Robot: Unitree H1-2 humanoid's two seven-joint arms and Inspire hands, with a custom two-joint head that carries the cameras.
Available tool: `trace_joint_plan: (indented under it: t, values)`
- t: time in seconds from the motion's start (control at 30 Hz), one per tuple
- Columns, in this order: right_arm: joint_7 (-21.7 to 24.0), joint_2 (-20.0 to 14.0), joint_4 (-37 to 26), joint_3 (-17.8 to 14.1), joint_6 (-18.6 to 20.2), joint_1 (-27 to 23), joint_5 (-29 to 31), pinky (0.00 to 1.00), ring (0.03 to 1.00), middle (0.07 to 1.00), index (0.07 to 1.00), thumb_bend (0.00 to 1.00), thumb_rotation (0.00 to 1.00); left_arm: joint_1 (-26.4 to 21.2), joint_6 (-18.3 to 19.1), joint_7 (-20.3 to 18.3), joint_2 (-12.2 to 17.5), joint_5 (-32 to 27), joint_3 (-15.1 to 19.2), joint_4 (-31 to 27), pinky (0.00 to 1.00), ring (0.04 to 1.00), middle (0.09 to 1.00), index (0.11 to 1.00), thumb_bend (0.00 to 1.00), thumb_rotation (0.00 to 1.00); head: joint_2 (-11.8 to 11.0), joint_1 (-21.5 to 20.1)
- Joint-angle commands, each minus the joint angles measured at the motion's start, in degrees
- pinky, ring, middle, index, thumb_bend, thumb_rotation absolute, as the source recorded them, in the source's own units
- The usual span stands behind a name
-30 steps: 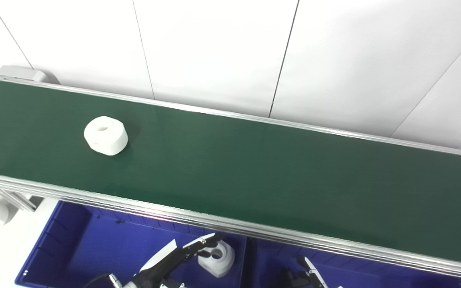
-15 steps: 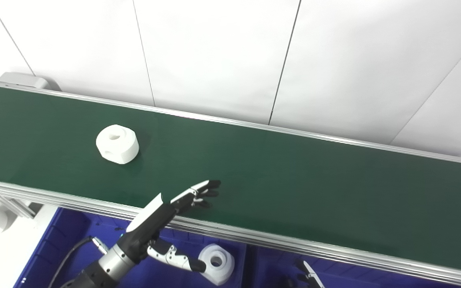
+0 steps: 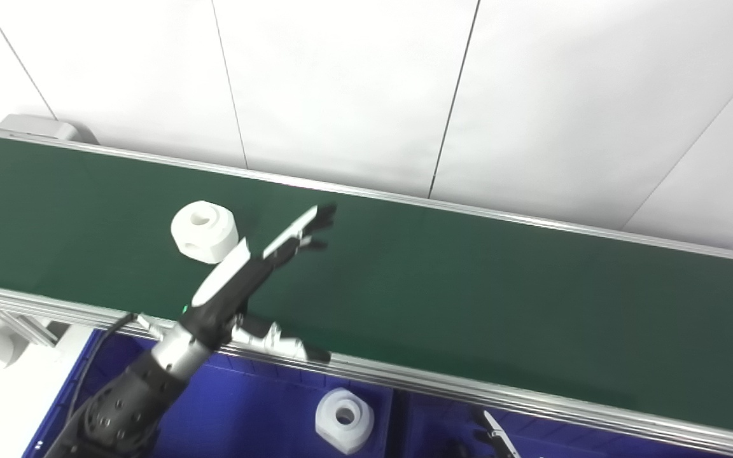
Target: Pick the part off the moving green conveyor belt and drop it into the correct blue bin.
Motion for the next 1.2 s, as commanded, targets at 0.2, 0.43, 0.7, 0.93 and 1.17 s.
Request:
trace_joint_plan:
  t: [0.2,0.43,0.7,0.93,1.17]
  values:
    - [-0.1,0.1,-3.1,0.0,-2.7,-0.3,0.5,0.79,0.901,0.934,0.947,0.84,0.42,-9.9,2.9,-1.9,3.1,1.6,3.2,4.0,0.91,0.999,1.0,1.0,0.7,0.21,3.0,-2.4]
    - [-0.8,0.5,-3.4,0.1,-3.2,-1.2,-0.5,0.8,0.882,0.914,0.942,0.84,0.44,-15.1,2.7,-2.3,4.9,5.9,3.7,11.9,0.96,1.0,1.0,0.999,0.74,0.26,5.0,-3.9]
    - [0.0,0.3,-4.8,-0.2,-2.0,-1.6,-0.1,0.81,0.882,0.919,0.944,0.84,0.43,-19.2,6.3,-3.6,6.0,9.9,2.6,17.4,0.97,1.0,1.0,0.992,0.81,0.17,5.8,-1.8]
    - [0.0,-0.6,-4.7,-0.7,-3.3,-1.4,0.9,0.82,0.895,0.919,0.941,0.84,0.44,-21.5,6.6,-4.8,7.8,14.6,0.5,21.9,0.92,1.0,1.0,0.987,0.89,0.07,6.0,-0.1]
    - [0.4,-1.4,-5.3,-0.8,-3.3,-0.9,2.0,0.84,0.901,0.924,0.943,0.83,0.43,-21.5,9.5,-5.6,9.7,21.6,-1.8,22.5,0.91,1.0,1.0,0.975,0.95,0.08,6.2,0.8]
